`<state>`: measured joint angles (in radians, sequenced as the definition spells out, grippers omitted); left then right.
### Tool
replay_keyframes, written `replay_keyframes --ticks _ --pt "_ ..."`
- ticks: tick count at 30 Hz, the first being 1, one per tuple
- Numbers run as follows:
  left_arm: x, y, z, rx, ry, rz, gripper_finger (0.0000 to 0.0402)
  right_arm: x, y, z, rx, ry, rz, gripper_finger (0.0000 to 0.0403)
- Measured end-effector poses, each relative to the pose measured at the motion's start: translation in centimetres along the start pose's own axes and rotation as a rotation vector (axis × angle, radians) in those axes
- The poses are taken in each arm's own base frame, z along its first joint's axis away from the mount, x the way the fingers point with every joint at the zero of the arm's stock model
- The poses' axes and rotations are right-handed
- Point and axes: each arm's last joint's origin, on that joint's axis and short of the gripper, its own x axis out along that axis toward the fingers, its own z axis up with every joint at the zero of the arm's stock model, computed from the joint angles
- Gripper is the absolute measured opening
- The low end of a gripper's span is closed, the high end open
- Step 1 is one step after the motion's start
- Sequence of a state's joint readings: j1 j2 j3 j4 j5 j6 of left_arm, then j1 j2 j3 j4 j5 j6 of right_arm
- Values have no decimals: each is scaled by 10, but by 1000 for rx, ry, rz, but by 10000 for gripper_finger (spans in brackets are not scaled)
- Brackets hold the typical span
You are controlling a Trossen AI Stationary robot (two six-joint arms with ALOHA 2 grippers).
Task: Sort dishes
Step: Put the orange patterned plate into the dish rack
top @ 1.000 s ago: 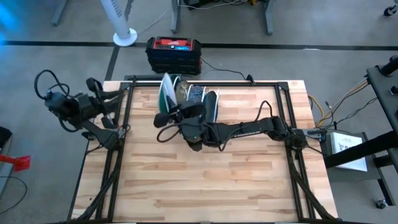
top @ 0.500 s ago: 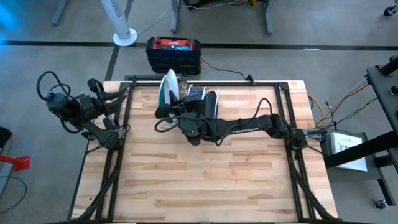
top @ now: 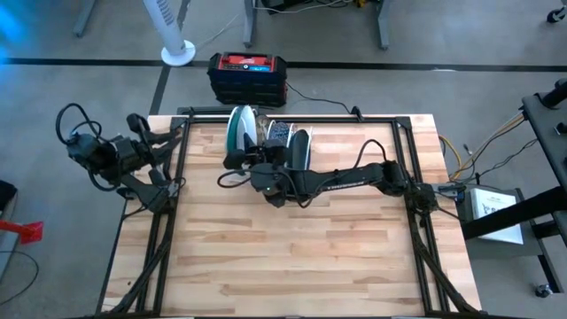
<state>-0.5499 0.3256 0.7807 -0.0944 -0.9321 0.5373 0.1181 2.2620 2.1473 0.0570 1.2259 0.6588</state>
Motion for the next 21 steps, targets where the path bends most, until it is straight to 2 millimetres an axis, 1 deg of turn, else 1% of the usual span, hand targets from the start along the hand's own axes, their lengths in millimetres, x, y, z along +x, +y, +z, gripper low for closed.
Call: replay_keyframes --ticks 7,21 --pt "1 -2 -2 6 4 -3 47 4 -11 -16 21 12 -18 0" --pt "1 -2 -2 3 2 -10 47 8 -23 -30 23 24 -34 0"
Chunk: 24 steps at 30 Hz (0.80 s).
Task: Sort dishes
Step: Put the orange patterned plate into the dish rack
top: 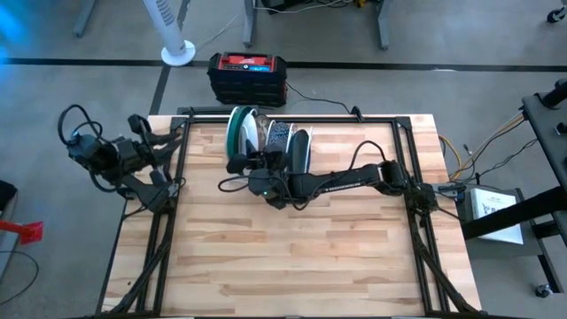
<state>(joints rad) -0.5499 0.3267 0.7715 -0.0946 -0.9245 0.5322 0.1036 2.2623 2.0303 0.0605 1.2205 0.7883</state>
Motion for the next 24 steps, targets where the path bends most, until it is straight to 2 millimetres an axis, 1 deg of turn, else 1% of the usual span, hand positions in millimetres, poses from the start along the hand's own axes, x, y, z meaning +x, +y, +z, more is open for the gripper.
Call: replay_keyframes --ticks 11,18,24 --pt "3 -5 -1 18 11 -8 47 2 -15 -19 10 39 1 0" --pt "3 -5 0 18 11 -8 47 5 -23 -26 -19 42 -12 0" --pt "3 -5 -1 19 11 -8 47 8 -26 -28 -37 51 -12 0"
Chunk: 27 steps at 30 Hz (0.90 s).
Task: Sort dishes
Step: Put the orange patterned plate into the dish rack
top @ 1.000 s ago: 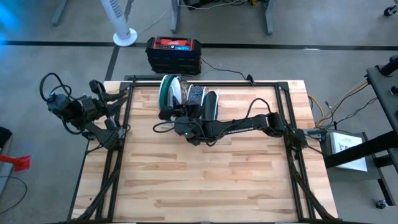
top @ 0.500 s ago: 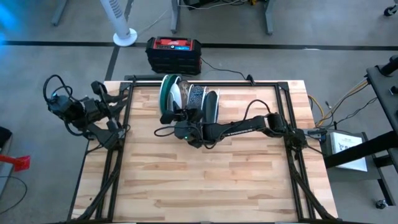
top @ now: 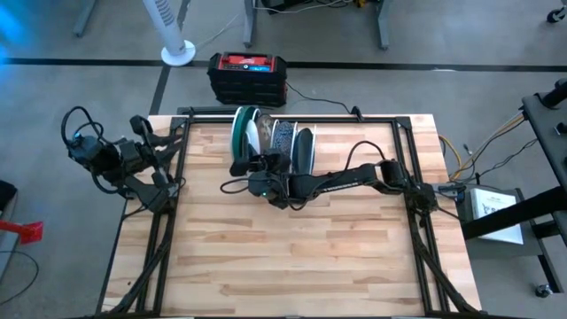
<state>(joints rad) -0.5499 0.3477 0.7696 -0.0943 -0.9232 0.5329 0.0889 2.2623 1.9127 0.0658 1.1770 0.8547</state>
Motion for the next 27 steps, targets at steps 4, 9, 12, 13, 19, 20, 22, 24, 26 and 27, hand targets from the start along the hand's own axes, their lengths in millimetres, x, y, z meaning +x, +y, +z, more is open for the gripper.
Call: replay_keyframes --ticks 4,9,12,13,19,20,22,24,26,27 --pt "0 0 0 0 0 0 47 2 -1 -1 -25 7 4 0" --pt "0 0 0 1 0 -2 47 14 3 -15 -83 5 11 0" --pt "0 -1 0 5 2 -4 47 22 4 -27 -92 4 7 0" --pt "0 -1 0 7 3 -5 47 23 5 -29 -102 4 7 0" --pt "1 -2 -1 15 8 -9 47 27 10 -32 -112 -3 9 0" --pt "1 -3 -1 16 8 -10 47 27 10 -31 -120 -3 10 0" --pt "1 -3 -2 19 10 -11 47 27 11 -31 -125 -4 11 0" --pt "2 -4 -2 21 12 -11 47 27 11 -31 -126 -4 11 0" --pt "2 -4 -3 22 12 -12 47 27 10 -31 -128 -3 10 0" --pt "2 -4 -3 22 12 -12 47 27 10 -32 -130 -2 10 0"
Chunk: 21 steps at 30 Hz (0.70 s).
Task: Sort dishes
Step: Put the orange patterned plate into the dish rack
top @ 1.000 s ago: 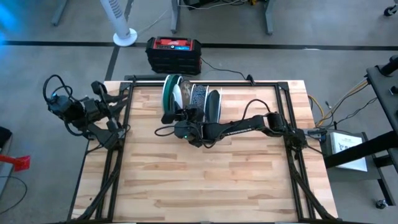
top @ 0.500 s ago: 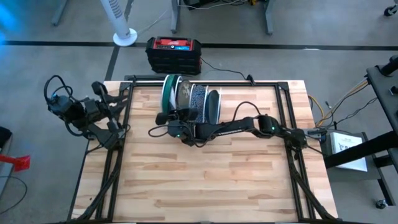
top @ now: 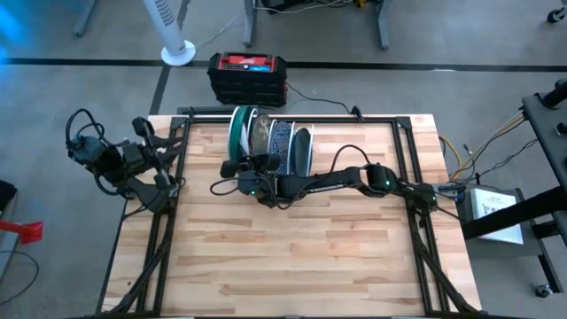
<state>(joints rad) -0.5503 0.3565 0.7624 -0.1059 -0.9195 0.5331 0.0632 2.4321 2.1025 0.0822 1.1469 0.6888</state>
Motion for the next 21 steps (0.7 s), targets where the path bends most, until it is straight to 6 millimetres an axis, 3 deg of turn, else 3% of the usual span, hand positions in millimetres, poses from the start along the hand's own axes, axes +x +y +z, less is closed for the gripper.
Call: replay_keyframes --ticks 15,21 --pt "0 0 0 -8 -3 -4 47 3 -7 -12 -23 23 -10 1" --pt "0 0 0 -8 -3 -4 47 6 -9 -12 -19 29 -9 29"
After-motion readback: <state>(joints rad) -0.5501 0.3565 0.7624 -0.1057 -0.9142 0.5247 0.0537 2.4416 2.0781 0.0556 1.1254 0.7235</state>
